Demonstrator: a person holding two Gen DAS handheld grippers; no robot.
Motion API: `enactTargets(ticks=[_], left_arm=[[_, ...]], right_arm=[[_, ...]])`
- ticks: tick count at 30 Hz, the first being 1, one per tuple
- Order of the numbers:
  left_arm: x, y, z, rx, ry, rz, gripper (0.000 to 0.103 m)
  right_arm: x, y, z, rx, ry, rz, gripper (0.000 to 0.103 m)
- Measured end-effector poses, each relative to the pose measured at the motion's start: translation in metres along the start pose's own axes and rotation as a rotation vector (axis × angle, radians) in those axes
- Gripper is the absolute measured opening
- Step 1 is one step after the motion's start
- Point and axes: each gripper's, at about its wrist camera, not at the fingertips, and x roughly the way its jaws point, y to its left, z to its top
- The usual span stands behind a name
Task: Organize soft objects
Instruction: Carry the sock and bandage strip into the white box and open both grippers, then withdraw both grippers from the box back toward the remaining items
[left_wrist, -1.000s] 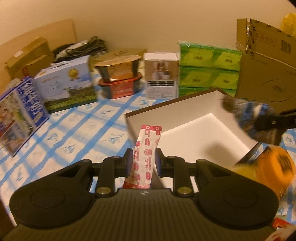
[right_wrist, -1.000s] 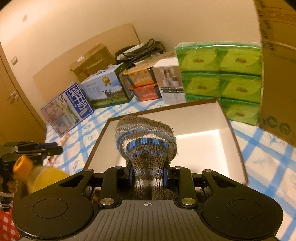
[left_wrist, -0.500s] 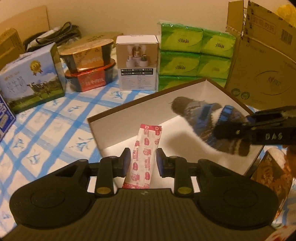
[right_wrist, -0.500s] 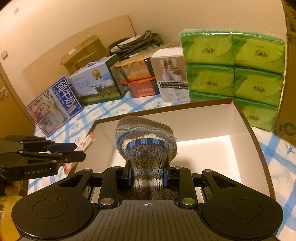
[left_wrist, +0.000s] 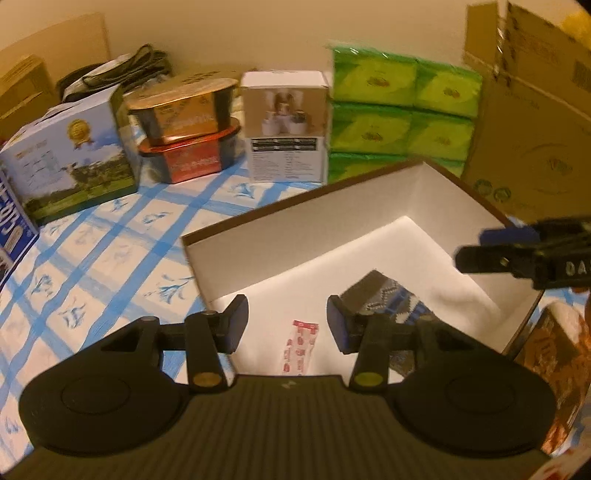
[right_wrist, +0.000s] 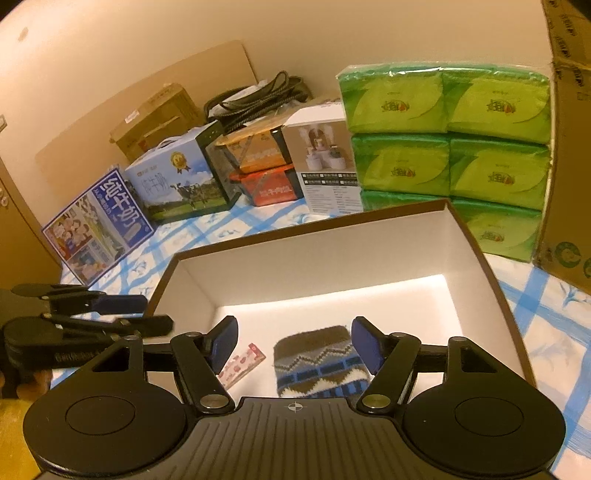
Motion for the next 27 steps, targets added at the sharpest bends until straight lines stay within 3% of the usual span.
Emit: enactTargets(ticks=[8, 16, 27], left_arm=[[-0.042, 0.015, -0.003, -0.074, -0.014, 0.052, 0.043], [-0.112, 0.027, -0.024, -0.189, -0.027, 0.114, 0.043], [-0.206, -0.013, -0.085, -0.158, -0.025, 0.119, 0.043]], right_arm=[[-0.035, 0.005, -0.005, -0.025, -0.023, -0.005, 0.068], [-0.099, 0.019, -0.015, -0.078, -0.079, 0.005, 0.068], [-0.187, 0.017, -0.064, -0.027, -0.054, 0.02, 0.068]])
